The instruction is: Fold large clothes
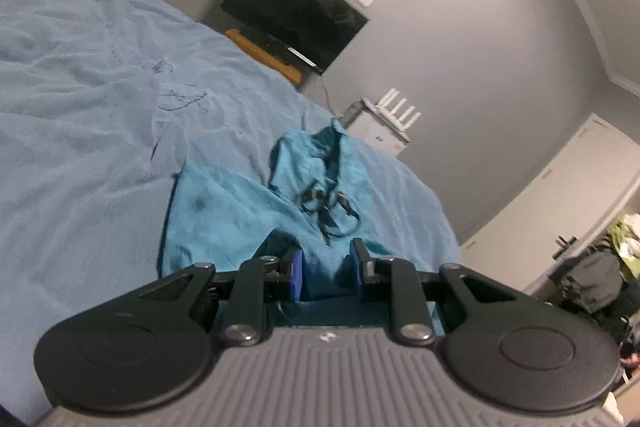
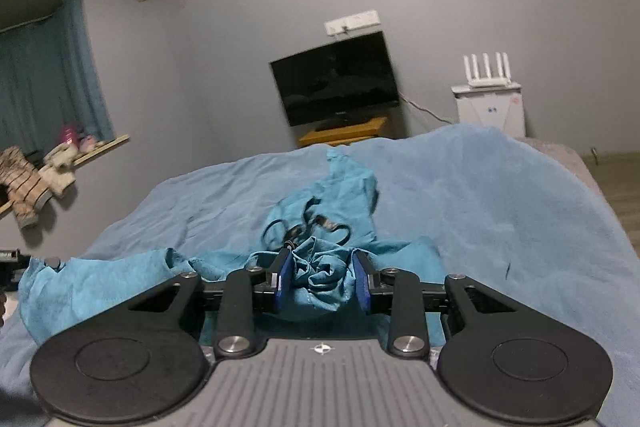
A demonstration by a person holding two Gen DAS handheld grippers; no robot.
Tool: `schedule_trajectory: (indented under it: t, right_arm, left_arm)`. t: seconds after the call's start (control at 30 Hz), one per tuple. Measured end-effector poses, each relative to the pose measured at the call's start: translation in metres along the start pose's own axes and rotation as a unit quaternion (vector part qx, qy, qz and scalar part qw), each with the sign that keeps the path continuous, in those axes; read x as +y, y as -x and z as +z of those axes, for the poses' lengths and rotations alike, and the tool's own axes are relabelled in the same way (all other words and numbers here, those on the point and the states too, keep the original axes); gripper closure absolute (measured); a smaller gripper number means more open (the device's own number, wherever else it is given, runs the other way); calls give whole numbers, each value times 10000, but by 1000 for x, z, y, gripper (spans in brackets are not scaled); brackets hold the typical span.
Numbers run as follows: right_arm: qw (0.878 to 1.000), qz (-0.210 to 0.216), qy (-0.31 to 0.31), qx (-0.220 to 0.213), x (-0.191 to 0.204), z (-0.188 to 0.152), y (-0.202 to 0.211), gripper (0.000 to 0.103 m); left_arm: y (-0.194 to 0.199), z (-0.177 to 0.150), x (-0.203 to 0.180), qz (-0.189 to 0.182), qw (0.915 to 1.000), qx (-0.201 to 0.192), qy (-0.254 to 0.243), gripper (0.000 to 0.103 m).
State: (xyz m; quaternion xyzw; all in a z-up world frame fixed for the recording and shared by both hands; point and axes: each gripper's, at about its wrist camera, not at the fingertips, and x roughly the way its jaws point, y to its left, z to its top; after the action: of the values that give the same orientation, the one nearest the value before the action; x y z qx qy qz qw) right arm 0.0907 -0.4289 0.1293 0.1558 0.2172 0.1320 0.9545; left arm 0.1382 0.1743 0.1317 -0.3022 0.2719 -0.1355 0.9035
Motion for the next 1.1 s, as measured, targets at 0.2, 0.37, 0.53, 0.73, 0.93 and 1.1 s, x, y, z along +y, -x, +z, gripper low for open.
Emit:
schedule_trajectory:
  t: [0.2,0.37,0.53,0.73,0.93,1.1]
  right_arm:
    - [9983,-458,-277,245,-27,28,-103,70]
    - [9936,-980,-332,456,-47,27,-183,75]
    - [9863,-1412,-626,576,-74,12,-244,80]
    - [9875,-1519,-132,387,-73,-16,-242,20]
    - [9871,-1199,137,1050,-84,-46,-245,25]
    - [9730,-2040,-89,1081,-96,-65,-268,28]
  left_arm:
    - [-92,46,12,608,9980,195,-42,83]
    - [-163,65,37,1190,9924,288,131,83]
    - [-201,59,58,1645,9858,79,338,56]
    - [-187,46,65,1899,9816,-158,-158,7]
    - [-183,-8,57,1742,9754,141,-1342,7]
    - [-216,-34,73,2711,9484,583,-1536,7]
